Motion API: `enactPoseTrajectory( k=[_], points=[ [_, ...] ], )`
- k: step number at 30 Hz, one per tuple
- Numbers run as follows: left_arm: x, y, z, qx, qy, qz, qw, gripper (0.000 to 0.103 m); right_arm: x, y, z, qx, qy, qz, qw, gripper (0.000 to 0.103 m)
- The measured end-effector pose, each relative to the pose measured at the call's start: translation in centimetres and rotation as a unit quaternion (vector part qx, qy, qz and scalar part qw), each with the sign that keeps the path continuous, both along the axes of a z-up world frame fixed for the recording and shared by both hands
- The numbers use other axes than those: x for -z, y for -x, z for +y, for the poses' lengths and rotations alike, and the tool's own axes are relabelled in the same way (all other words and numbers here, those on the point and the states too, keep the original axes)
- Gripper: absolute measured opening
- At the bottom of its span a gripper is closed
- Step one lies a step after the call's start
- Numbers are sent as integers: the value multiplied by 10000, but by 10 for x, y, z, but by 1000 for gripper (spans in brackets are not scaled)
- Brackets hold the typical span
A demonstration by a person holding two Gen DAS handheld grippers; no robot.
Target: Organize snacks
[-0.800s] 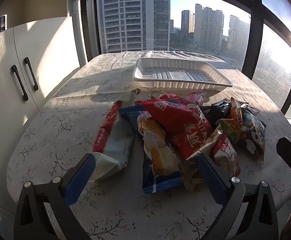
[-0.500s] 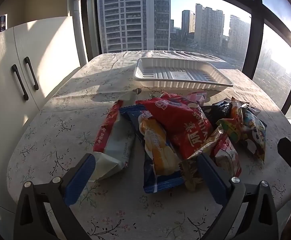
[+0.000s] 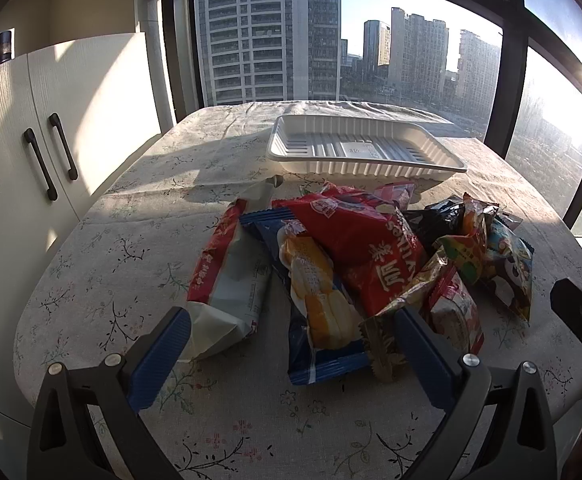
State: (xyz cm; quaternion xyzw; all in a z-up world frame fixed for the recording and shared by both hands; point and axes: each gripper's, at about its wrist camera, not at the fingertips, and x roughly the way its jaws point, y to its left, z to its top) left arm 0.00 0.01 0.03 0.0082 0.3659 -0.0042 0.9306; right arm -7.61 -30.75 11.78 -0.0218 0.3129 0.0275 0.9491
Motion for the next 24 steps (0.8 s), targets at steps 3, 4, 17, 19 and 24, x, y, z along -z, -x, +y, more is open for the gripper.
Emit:
enactPoseTrajectory(
  k=[3,4,17,19,24],
  points=[
    [0,0,0,0,-2,0,10000,103,0,0,0,2,-2,10,10000,103],
    [0,0,0,-1,-3,0,10000,103,1,0,0,2,1,16,10000,103],
    [0,0,0,-3,-5,-4,10000,103,8,-4,3,35,15,165,9999,103],
    [0,0,0,-7,-3,-8,10000,103,8,-4,4,39,20,165,9999,103],
    [0,0,0,-6,-4,-6,10000,103,9,-3,3,49,6,180,9998,103]
  ],
)
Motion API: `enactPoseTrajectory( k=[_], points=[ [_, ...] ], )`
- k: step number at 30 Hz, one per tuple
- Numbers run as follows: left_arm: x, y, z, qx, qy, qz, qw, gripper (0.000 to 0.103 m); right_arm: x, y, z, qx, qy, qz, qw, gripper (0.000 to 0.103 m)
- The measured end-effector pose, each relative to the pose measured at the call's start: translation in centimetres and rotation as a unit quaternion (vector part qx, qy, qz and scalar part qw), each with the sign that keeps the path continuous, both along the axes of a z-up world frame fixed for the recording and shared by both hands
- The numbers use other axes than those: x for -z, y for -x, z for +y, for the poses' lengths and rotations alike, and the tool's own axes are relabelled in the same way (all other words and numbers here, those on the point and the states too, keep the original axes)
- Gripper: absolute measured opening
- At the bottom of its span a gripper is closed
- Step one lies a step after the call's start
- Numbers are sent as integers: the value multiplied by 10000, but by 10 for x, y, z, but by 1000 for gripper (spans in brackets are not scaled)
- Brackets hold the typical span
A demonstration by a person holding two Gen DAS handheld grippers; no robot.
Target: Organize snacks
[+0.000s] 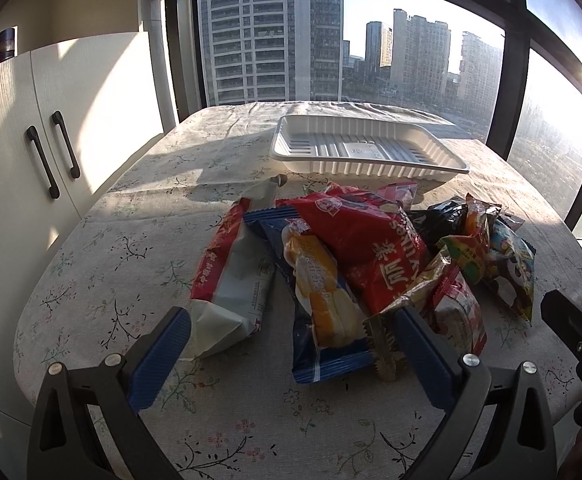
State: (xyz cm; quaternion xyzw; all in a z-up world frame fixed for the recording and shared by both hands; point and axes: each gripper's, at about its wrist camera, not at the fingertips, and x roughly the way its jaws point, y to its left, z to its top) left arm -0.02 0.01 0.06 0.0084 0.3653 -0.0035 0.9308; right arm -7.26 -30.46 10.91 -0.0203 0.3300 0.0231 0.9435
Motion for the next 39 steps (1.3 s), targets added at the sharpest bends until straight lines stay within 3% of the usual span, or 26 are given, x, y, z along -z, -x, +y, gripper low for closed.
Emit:
enactPoseTrajectory(
  k=[39],
  points=[
    [3,7,5,7,20,2,10000,103,9,-1,1,89,33,182,9998,103]
  ],
)
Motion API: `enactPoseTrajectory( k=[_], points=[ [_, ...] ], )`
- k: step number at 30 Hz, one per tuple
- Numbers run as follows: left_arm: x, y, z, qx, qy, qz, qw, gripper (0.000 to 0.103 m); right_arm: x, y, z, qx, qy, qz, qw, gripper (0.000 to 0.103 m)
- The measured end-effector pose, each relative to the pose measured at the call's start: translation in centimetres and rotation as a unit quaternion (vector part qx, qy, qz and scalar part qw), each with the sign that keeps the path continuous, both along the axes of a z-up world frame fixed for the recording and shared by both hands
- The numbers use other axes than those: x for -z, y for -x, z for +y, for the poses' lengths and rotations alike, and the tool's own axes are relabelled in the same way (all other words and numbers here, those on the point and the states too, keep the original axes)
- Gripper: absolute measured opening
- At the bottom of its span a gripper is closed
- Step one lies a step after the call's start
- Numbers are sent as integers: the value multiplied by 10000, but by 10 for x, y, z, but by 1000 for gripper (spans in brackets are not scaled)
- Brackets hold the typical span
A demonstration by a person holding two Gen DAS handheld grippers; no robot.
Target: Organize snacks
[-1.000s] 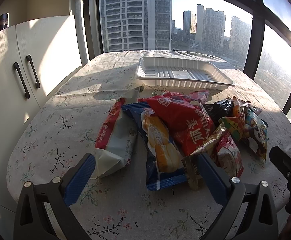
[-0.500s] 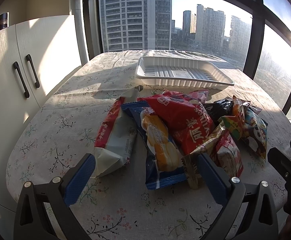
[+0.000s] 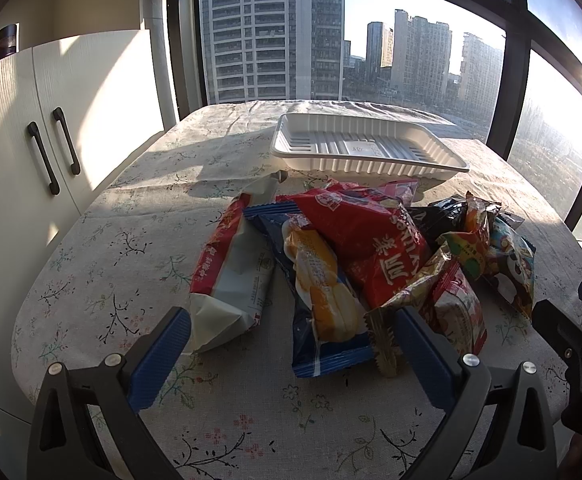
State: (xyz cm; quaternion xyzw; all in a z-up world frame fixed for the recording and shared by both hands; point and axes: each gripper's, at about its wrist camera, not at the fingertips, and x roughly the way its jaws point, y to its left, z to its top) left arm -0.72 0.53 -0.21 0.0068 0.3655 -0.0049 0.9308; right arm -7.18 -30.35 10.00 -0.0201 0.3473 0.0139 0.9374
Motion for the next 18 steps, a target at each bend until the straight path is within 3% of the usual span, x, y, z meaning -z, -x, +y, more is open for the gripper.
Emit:
enactPoseTrajectory(
  k=[13,18],
  points=[
    [2,-2,2,51,80,23,10000,103,1,1,-1,9,-13,21,10000,103],
    [2,-6,9,220,466,80,9986,103,1,1,-1,13,-41,0,10000,103]
  ],
)
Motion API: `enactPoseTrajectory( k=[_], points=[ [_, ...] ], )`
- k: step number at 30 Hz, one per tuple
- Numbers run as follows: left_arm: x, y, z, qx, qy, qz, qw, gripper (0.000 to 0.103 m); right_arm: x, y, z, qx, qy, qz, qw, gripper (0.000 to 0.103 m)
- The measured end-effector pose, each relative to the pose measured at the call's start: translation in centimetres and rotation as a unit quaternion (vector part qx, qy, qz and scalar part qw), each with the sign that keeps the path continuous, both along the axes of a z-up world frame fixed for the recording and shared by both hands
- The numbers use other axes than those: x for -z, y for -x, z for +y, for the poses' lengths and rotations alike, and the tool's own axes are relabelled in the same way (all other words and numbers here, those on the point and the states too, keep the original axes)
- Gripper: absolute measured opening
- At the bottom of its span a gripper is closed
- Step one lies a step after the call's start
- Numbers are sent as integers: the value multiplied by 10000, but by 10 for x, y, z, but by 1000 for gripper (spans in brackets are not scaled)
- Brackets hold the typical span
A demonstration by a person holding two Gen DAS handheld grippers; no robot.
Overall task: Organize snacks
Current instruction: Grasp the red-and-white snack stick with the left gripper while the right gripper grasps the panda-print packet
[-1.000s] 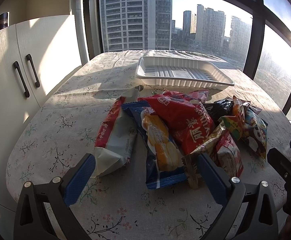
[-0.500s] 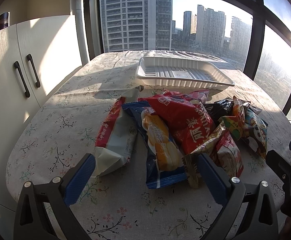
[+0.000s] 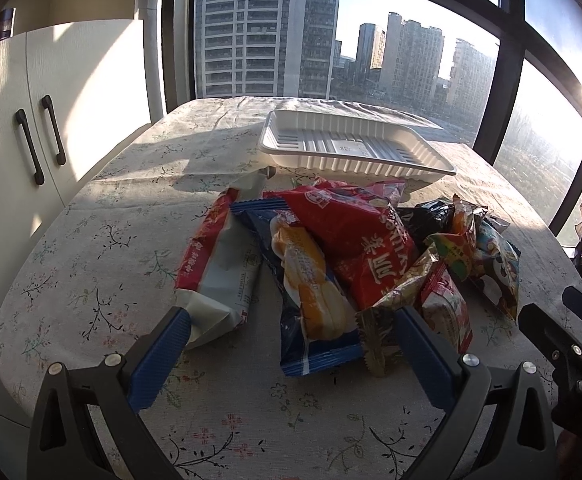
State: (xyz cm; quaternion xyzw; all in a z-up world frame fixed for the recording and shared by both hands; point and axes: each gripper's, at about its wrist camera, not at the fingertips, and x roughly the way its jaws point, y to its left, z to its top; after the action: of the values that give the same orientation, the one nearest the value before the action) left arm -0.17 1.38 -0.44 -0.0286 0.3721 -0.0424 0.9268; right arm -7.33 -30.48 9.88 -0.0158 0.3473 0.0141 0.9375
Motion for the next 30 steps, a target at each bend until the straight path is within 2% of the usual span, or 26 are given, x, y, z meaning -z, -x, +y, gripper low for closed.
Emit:
enactPoseTrajectory(
  k=[4,9,10,12,13,14,15,16,19,22,25,27,29,30],
  points=[
    [-2,2,24,91,786,-197,9967,103,-2,2,-4,9,-149,-64,9999,103],
    [-14,24,55,-145,806,-1099,9906,103,-9,7,-13,-21,-514,-372,9980,103],
    [-14,24,56,-104,595,-1040,9927,103,-10,9,-16,-19,-627,-455,9970,103],
    [-12,15,56,-182,-140,-526,9983,103,-11,10,-18,-37,-762,-552,9956,103],
    [-11,11,60,-222,-152,-360,9990,103,-11,10,-19,-53,-805,-582,9950,103],
    [-11,8,68,-228,42,-299,9993,103,-12,9,-20,-65,-834,-594,9947,103],
    [-12,7,76,-240,230,-302,9990,103,-12,9,-21,-79,-878,-603,9943,103],
    [-13,5,81,-288,228,-298,9989,103,-12,10,-23,-115,-928,-599,9938,103],
    [-18,-5,84,-333,-130,-81,9993,103,-10,8,-26,-120,-966,-578,9936,103],
    [-22,-16,81,-23,-275,98,9996,103,-7,6,-31,-121,-967,-533,9938,103],
    [-22,-33,71,338,-596,454,9966,103,-4,1,-34,-158,-969,-430,9942,103],
    [-19,-43,63,578,-768,635,9933,99,-1,-1,-36,-164,-1021,-350,9940,103],
    [-17,-52,56,875,-866,812,9891,86,2,-5,-40,-168,-1071,-263,9938,103],
    [-15,-56,52,965,-952,884,9868,84,3,-6,-41,-165,-1078,-247,9937,103]
  ],
)
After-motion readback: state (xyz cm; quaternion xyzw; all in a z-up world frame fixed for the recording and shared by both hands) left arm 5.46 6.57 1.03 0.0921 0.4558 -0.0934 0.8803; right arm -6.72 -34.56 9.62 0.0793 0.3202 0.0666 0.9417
